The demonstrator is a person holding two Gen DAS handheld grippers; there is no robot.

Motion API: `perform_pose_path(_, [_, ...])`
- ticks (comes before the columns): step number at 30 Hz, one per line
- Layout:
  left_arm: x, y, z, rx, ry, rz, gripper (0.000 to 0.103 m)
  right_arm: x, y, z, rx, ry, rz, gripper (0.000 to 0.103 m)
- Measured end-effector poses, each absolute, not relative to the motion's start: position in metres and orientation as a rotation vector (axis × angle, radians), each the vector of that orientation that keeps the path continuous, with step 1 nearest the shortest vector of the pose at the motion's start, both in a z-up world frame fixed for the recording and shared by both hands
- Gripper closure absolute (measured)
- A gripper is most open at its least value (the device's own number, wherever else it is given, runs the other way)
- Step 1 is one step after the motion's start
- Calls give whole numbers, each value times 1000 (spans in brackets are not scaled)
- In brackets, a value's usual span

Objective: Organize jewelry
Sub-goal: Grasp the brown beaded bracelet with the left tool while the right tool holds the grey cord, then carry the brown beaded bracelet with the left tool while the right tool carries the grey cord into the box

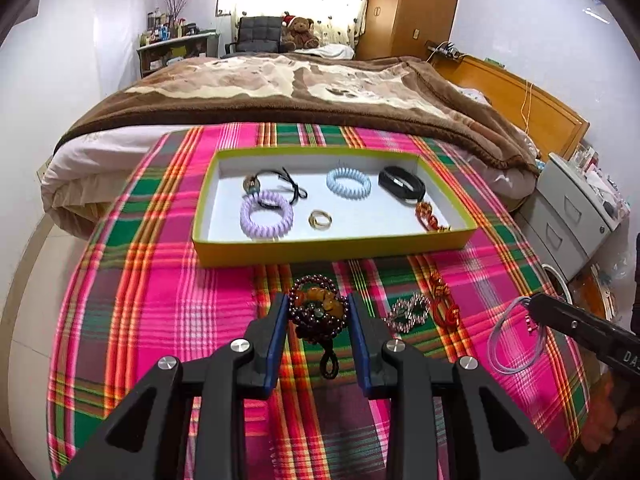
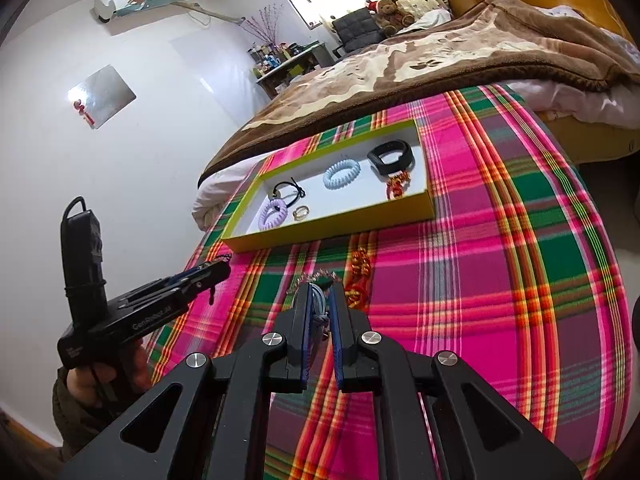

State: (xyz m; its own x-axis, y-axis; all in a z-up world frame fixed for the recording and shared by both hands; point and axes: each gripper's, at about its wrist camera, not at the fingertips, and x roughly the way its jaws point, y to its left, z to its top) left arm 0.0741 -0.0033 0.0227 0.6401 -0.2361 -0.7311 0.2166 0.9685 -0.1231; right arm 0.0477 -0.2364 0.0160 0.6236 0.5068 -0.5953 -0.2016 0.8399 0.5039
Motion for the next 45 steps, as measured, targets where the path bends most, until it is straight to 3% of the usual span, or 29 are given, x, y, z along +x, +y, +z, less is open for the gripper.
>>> perform_pose_path(20, [116, 20, 52, -33, 765, -242, 72, 116, -213, 45, 327, 747, 403, 94])
perform_pose_path(45, [185, 22, 7, -42, 887, -216, 72, 215, -201, -14, 325, 908, 342, 94])
